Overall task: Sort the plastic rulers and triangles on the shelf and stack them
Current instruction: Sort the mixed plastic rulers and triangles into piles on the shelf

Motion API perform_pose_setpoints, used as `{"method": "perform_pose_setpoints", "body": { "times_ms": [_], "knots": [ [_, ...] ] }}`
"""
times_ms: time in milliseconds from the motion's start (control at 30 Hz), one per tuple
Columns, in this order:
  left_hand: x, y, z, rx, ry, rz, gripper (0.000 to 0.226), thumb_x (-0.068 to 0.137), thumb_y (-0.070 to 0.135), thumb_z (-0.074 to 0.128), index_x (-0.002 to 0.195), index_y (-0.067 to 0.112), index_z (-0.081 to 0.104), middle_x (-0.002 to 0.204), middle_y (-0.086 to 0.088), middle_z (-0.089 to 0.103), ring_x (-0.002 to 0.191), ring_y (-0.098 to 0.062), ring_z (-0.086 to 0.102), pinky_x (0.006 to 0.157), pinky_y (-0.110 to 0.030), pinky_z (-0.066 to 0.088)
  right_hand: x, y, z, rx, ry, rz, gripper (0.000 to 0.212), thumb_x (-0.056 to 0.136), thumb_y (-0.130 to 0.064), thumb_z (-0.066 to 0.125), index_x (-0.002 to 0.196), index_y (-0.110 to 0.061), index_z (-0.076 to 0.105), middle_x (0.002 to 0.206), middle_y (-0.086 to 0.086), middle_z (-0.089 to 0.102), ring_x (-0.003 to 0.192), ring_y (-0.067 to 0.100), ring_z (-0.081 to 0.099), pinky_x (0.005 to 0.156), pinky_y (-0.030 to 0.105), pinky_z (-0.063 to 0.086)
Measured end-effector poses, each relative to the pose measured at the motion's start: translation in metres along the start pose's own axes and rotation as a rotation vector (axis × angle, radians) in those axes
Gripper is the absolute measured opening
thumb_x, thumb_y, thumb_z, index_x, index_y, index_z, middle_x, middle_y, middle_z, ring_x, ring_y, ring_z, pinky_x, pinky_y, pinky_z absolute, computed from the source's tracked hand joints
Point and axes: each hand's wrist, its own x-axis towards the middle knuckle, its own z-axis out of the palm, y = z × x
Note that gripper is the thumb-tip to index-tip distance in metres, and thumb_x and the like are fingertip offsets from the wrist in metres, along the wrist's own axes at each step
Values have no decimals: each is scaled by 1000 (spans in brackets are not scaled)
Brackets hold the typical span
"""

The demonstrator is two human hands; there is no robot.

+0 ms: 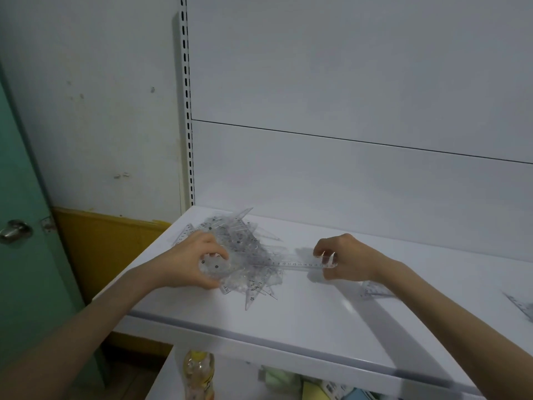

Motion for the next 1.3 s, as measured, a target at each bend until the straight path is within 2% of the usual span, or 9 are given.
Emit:
{"method": "perform_pose_setpoints", "body": {
  "times_ms": [233,367,467,633,767,900,1033,1167,1300],
  "knots": [
    [3,0,0,8,27,33,44,73,40,77,111,42,54,111,20,45,106,6,38,82,-11,35,-11,9,-2,42,19,64,26,75,-9,63,100,-15,61,93,-5,61,78,10,57,64,12,38],
    [3,9,-6,-7,78,54,41,73,33,78,108,36,56,96,15,59,89,2,51,74,-9,41,-23,18,-7,100,79,117,23,73,-7,63,93,-18,60,86,-7,65,74,6,58,63,12,41],
    [4,13,-8,-21,88,52,41,73,32,78,106,39,55,89,12,60,81,-5,55,70,-19,47,-32,21,-13,161,134,149,24,71,-6,63,91,-18,61,82,-5,66,68,7,57,65,15,45],
    [4,19,-14,30,96,71,43,60,64,60,102,53,52,78,15,54,72,-1,51,62,-24,44,-47,22,-20,184,207,187,25,70,-3,62,92,-16,62,78,-4,64,66,9,55,67,21,47],
    [8,31,-15,65,165,94,58,56,68,50,109,47,56,77,20,48,71,4,47,60,-20,35,-59,24,-21,185,285,238,21,71,-6,68,89,-13,60,74,-6,60,62,5,50,62,18,43],
    [19,45,-12,63,260,155,70,56,71,48,114,33,60,82,22,49,77,3,48,66,-24,39,-78,31,-16,226,367,298,21,75,-14,76,85,-16,58,74,-3,59,63,7,50,62,15,42],
    [27,58,-7,135,229,149,73,55,70,46,115,31,58,88,19,50,79,-5,49,68,-25,38,-96,40,-12,277,390,358,21,77,-15,76,86,-14,58,73,-5,57,63,6,49,57,8,40],
    [29,50,6,129,218,56,61,62,56,62,117,29,59,111,8,59,99,-14,53,85,-33,44,-102,42,-8,279,381,369,20,77,-14,76,87,-13,58,75,-3,57,64,6,49,57,8,40],
    [29,45,9,94,306,-20,48,70,39,75,113,22,61,99,4,57,89,-15,51,78,-34,43,-100,39,-5,290,385,351,20,76,-14,75,86,-14,58,74,-3,58,66,11,50,58,13,39]
  ]
}}
